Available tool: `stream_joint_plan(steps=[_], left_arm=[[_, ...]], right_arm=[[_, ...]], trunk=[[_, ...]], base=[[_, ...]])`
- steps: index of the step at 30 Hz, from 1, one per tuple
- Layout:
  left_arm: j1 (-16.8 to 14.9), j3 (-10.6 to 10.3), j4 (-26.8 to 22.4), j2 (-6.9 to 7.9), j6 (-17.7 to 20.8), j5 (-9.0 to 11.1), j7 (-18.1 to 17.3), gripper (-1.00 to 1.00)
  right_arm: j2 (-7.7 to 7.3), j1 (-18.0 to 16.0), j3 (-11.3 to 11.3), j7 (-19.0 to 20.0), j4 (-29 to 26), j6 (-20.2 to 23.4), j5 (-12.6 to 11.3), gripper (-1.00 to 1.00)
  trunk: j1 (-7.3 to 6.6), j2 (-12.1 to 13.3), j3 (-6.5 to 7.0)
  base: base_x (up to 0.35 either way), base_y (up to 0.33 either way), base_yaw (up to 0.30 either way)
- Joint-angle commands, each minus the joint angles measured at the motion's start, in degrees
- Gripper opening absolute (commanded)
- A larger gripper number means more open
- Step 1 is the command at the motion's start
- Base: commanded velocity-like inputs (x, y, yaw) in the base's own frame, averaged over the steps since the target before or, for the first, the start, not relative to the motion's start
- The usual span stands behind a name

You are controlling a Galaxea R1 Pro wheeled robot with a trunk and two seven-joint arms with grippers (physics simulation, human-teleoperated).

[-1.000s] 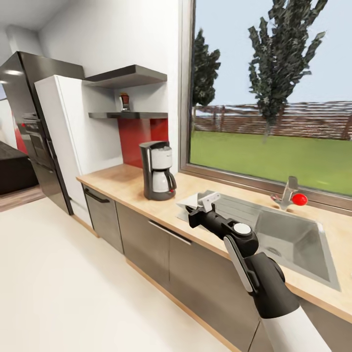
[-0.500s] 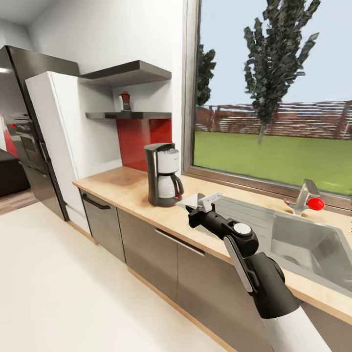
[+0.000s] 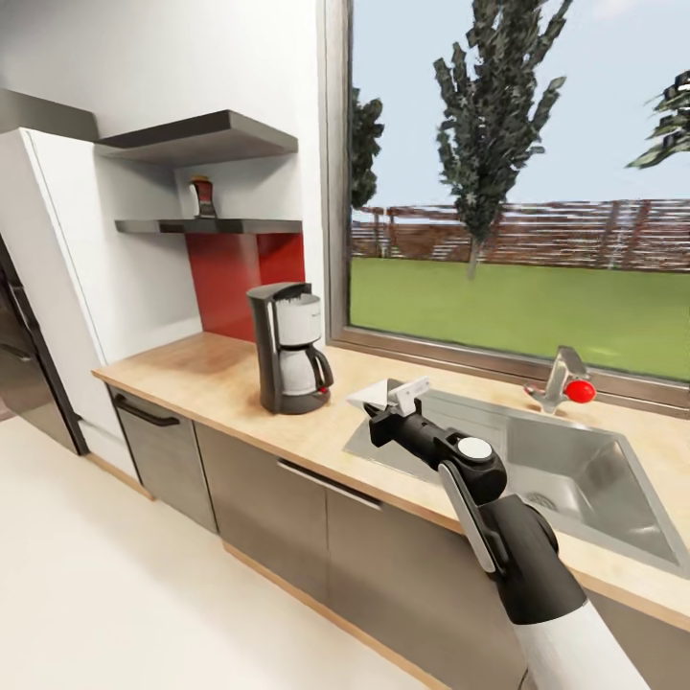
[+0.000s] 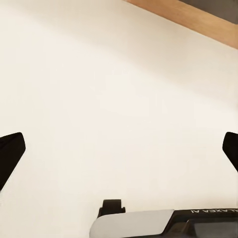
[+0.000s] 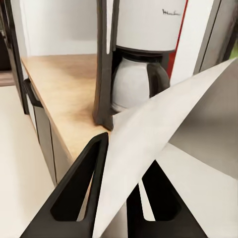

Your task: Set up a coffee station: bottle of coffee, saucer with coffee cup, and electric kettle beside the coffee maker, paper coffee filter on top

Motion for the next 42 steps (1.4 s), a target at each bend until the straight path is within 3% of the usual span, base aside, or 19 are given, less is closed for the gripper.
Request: stream_joint_plan(steps=[1,28,31,32,35,38,42], left_arm=[[0.02,0.16,-0.07,-0.04,-0.10,-0.32,-0.02,1.00],[0.02,0.16,-0.07,-0.01,-0.10,-0.31,0.03,1.00],[0.02,0.19,-0.07,0.20,-0.10,-0.32,0.12,1.00],[0.02,0.22,-0.07,0.46,-0.10,-0.28,0.12,1.00],[0.02,0.23,-0.07,0.60,-0.10,-0.25,0.10,1.00],[0.02,0.24,-0.07,0.74,-0.13,-0.24,0.04,1.00],[0.02,1.20,-0.07,0.80,-0.17,-0.23,-0.03,1.00]], right_arm=[[0.03,-0.03,-0.03,0.04,-0.04,0.40,-0.36,-1.00],[-0.51,-0.05,-0.51,-0.04,-0.07,0.51,-0.28,-1.00],[-1.22,-0.46,-3.43,-0.09,-0.36,4.55,-0.28,-1.00],[-1.46,-1.51,-4.82,-0.14,-0.51,8.67,-0.17,-1.00],[-1.95,-3.86,-5.57,-0.23,-0.58,11.58,0.00,-1.00],[-3.52,-9.10,-6.10,-0.32,-0.57,18.16,0.23,-1.00],[-4.76,-15.87,-6.28,-0.29,-0.51,23.05,1.06,-1.00]], trunk=[[0.04,-0.05,-0.07],[0.04,-0.05,-0.07],[0.04,-0.05,-0.07],[0.04,-0.05,-0.07],[0.04,-0.05,-0.07],[0.04,-0.05,-0.07],[0.04,-0.05,-0.07]], base=[[0.246,0.143,-0.063],[0.258,0.206,-0.005],[0.037,0.031,0.000],[0.014,0.011,0.000],[0.009,0.007,0.000],[0.003,0.003,0.000],[0.001,0.001,0.000]])
